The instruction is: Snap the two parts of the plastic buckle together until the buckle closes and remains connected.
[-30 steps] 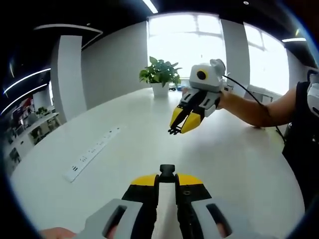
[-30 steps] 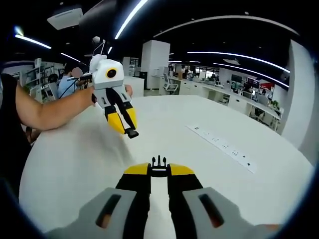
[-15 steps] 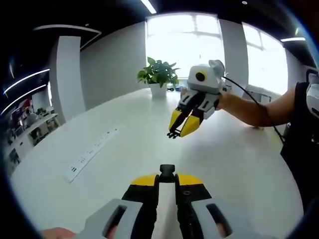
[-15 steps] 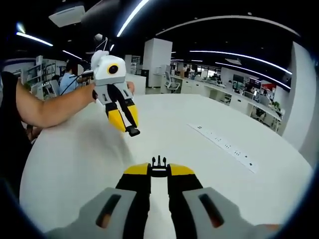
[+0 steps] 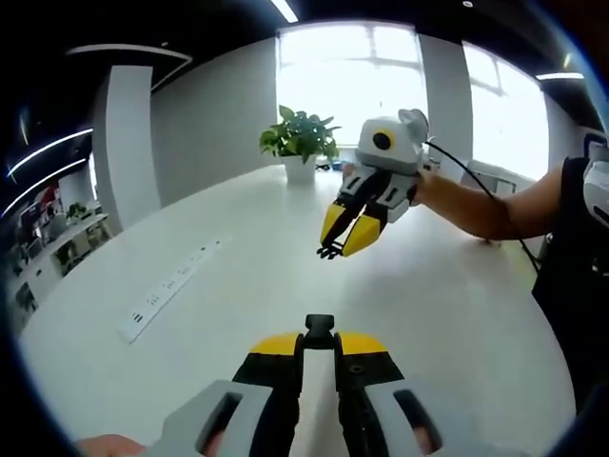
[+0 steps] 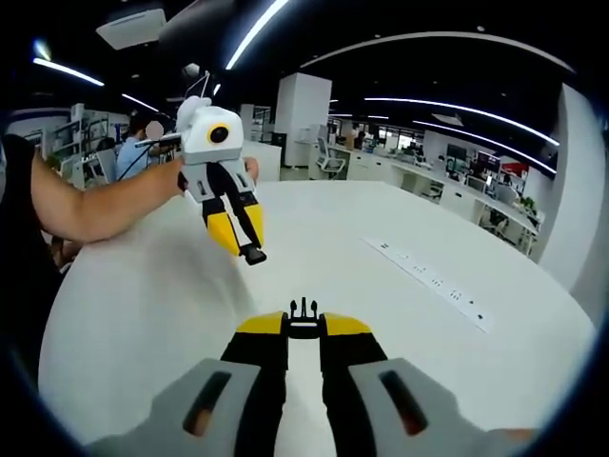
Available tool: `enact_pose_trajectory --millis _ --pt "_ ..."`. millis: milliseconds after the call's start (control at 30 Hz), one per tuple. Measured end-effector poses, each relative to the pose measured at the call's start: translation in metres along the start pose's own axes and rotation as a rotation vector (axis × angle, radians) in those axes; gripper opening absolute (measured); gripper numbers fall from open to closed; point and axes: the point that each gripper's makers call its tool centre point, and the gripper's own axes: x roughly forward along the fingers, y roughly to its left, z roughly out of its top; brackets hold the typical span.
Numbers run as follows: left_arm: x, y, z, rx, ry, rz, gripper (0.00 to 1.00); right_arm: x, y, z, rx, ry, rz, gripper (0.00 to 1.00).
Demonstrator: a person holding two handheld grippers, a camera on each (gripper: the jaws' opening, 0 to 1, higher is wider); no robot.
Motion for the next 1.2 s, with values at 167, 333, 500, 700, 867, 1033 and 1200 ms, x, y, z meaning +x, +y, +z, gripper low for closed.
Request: enact_pose_trajectory --millis 167,333,500,700,867,1033,1200 --pt "0.0 -0.002 0.002 0.004 -0.001 0.001 0.11 -0.001 0.001 -0.002 0.001 0.003 -0.002 0.12" --pt "0.0 -0.004 0.001 0.009 0.003 -0.001 0.11 -0.004 0.003 -0.002 0.001 0.002 -0.004 0.12" --pt "-0.001 -0.006 0.001 0.011 0.003 0.0 0.11 -0.006 0.005 -0.002 -0.003 0.005 -0.007 0.12" --pt "-0.003 -0.012 0.004 0.018 -0.03 -0.007 0.11 -0.007 0.011 0.0 -0.003 -0.01 -0.005 0.12" --pt "-0.007 -0.014 0.0 0.028 -0.007 0.014 0.11 -0.008 0.015 0.003 -0.005 -0.02 -0.003 0.12" --pt "-0.012 -0.019 -0.002 0.023 -0.006 0.014 0.11 -0.011 0.017 0.004 -0.011 -0.021 -0.011 0.12" --pt "-0.016 -0.023 -0.003 0.021 -0.016 0.037 0.11 -0.014 0.021 0.005 -0.006 -0.024 -0.015 0.12"
